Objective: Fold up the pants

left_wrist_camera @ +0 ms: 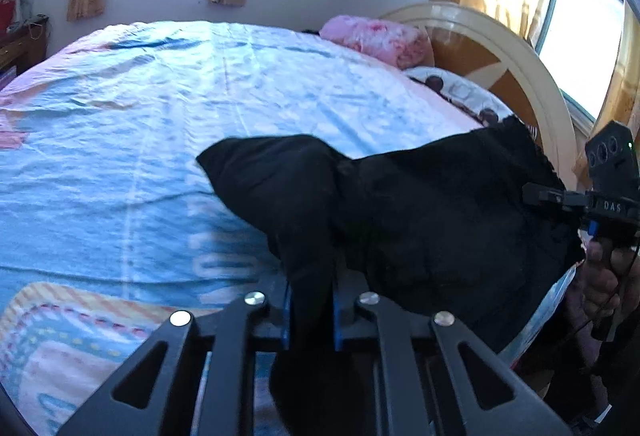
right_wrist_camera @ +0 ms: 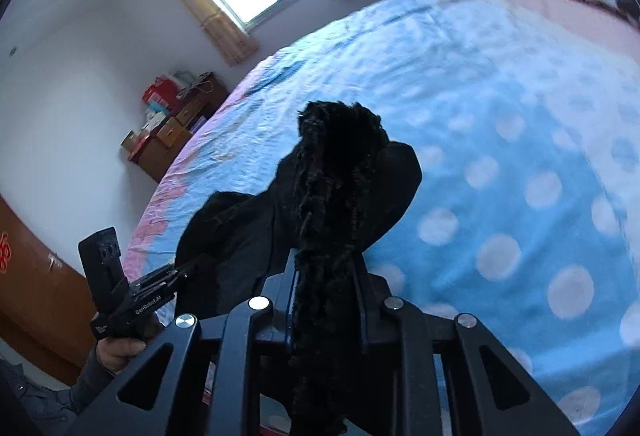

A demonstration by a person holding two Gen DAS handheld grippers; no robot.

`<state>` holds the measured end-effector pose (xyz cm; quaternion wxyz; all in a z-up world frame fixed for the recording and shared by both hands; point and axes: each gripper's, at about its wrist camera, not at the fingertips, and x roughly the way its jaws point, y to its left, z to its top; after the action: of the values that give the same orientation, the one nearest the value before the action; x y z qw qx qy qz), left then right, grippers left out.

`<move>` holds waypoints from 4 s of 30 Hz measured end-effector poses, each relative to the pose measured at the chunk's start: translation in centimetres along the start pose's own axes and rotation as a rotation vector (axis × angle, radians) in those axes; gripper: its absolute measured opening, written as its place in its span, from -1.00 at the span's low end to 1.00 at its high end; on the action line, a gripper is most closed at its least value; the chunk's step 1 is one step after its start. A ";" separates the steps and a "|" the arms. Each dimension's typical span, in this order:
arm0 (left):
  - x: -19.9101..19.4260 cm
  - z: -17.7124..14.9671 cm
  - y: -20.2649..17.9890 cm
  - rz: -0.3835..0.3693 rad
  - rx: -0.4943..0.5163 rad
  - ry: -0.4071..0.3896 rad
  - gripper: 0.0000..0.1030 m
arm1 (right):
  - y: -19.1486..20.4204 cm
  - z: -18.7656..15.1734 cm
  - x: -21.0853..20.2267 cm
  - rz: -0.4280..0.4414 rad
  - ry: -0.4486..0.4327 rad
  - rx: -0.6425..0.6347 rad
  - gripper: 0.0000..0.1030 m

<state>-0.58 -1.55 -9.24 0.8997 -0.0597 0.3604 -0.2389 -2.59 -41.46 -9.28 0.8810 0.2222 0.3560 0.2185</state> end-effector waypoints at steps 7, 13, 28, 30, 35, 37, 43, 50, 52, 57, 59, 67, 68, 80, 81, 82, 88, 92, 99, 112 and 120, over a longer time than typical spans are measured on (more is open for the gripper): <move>-4.8 3.1 5.4 0.110 -0.012 -0.099 -0.72 | 5.7 5.4 4.6 0.084 0.036 -0.124 -0.57; -8.5 5.8 13.0 0.305 -0.047 -0.166 -0.72 | 12.6 11.7 14.6 0.215 0.101 -0.225 -0.57; -7.2 4.0 26.3 0.530 -0.178 -0.111 -0.72 | 20.1 14.1 38.5 0.291 0.301 -0.265 -0.67; -6.8 3.7 26.2 0.534 -0.176 -0.111 -0.67 | 19.4 14.0 39.7 0.293 0.317 -0.246 -0.67; -5.3 3.1 25.7 0.604 -0.152 -0.045 -0.08 | 17.7 14.3 40.8 0.269 0.361 -0.223 -0.40; -5.6 2.8 24.9 0.621 -0.140 -0.041 -0.08 | 16.5 14.3 40.7 0.233 0.367 -0.192 -0.02; -8.6 2.7 22.0 0.616 -0.168 -0.088 0.14 | 15.1 13.6 35.3 0.141 0.255 -0.179 0.02; -11.0 2.6 17.1 0.588 -0.169 -0.153 0.37 | 16.5 11.1 23.8 -0.010 0.066 -0.276 0.05; -11.3 2.5 15.9 0.592 -0.166 -0.162 0.39 | 17.2 9.9 21.3 -0.031 0.025 -0.308 0.12; -12.1 2.4 13.8 0.573 -0.172 -0.189 0.40 | 18.9 6.5 16.1 -0.047 -0.054 -0.386 0.14; -12.5 2.3 13.1 0.579 -0.168 -0.203 0.40 | 19.3 5.7 14.9 -0.047 -0.076 -0.395 0.14; -13.7 2.0 11.7 0.586 -0.176 -0.236 0.64 | 20.9 4.1 12.3 -0.051 -0.126 -0.453 0.15; -13.8 2.0 11.6 0.582 -0.177 -0.237 0.65 | 21.0 4.0 12.1 -0.052 -0.130 -0.453 0.15; -13.4 1.9 11.2 0.573 -0.169 -0.234 0.65 | 21.4 3.3 11.2 -0.050 -0.144 -0.470 0.15; -13.5 1.9 11.2 0.571 -0.170 -0.235 0.65 | 21.6 3.2 11.0 -0.048 -0.145 -0.473 0.15; -13.5 1.9 11.2 0.571 -0.169 -0.236 0.65 | 21.7 3.2 11.0 -0.047 -0.144 -0.476 0.15; -13.3 1.9 11.4 0.569 -0.175 -0.229 0.69 | 22.0 3.0 11.3 -0.043 -0.131 -0.481 0.15; -13.4 2.0 11.2 0.585 -0.162 -0.234 0.87 | 22.1 3.0 11.3 -0.043 -0.133 -0.481 0.15; -13.5 2.3 11.1 0.587 -0.155 -0.230 0.97 | 22.3 3.1 10.9 -0.038 -0.148 -0.482 0.15; -16.1 3.9 10.1 0.622 -0.105 -0.296 1.00 | 23.4 3.0 9.2 -0.028 -0.190 -0.515 0.15; -16.6 4.2 10.1 0.634 -0.103 -0.306 1.00 | 24.0 2.6 8.8 -0.017 -0.197 -0.537 0.15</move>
<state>-4.24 14.86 1.28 0.9685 -0.0252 0.2334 0.0824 -0.41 -17.95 0.89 0.9405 -0.0019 0.1998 0.2748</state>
